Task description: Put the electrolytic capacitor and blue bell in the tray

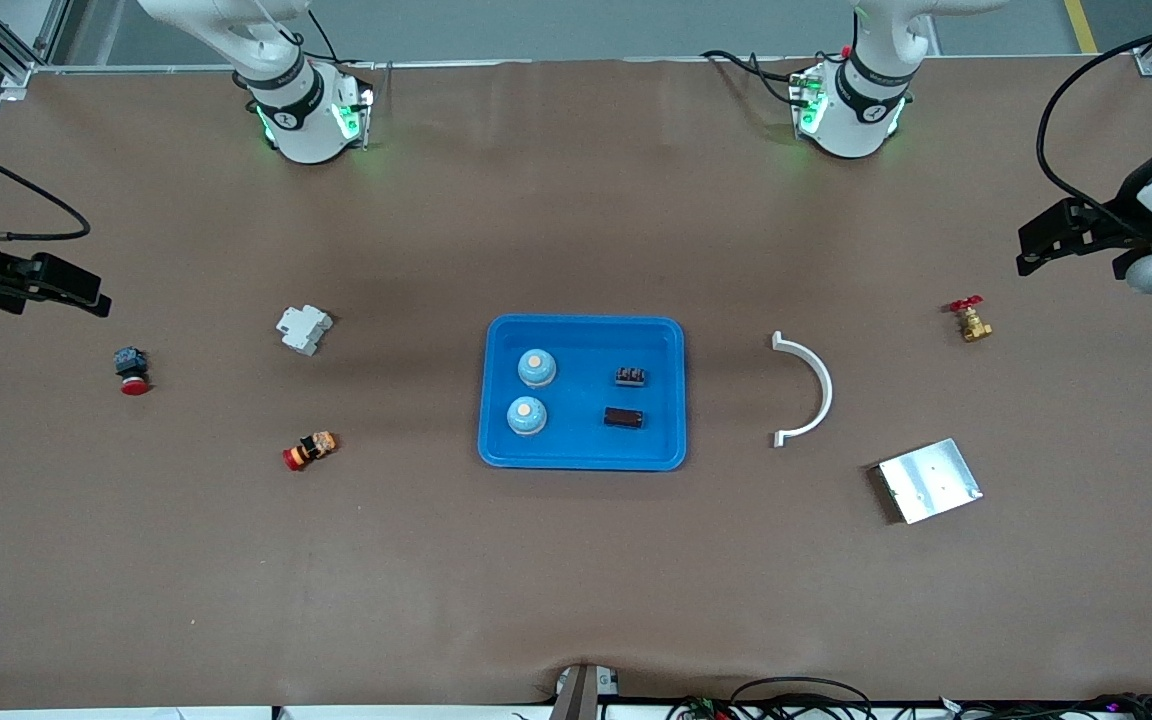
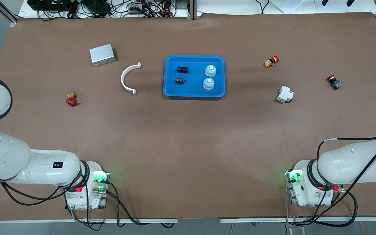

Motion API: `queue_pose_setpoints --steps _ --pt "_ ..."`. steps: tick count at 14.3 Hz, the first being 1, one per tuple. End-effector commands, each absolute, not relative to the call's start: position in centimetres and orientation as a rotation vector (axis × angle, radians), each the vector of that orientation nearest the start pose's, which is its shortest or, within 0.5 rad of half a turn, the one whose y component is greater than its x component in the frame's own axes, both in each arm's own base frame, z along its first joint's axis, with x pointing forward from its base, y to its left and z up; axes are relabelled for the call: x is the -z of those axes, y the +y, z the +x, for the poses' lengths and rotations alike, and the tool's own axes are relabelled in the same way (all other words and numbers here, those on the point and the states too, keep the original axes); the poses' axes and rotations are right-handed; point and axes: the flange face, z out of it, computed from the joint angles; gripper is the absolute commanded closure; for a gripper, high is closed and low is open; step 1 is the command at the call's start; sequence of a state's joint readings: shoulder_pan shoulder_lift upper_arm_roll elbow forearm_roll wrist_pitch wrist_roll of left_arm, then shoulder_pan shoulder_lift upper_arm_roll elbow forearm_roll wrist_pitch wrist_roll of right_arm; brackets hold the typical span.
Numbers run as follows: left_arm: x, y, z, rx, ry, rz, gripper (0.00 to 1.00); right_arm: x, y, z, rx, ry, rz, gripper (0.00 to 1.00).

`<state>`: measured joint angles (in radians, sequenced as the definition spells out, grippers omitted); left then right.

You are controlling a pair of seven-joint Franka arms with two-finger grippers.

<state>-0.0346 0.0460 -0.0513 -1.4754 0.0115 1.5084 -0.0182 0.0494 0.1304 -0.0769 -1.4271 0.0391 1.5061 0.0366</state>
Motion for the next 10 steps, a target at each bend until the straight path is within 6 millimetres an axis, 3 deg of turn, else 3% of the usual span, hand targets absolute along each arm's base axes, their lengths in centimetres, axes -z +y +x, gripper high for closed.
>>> queue_pose_setpoints --steps 1,10 --pt "-64.45 -4.59 55.65 -0.003 0.124 -3.15 0.0 -61.47 -1.03 58.69 -0.081 0.115 -3.099 0.0" --pt "-64.41 -4.84 55.72 0.002 0.145 -3.14 0.0 -61.47 -1.12 58.69 -0.081 0.117 -3.099 0.0"
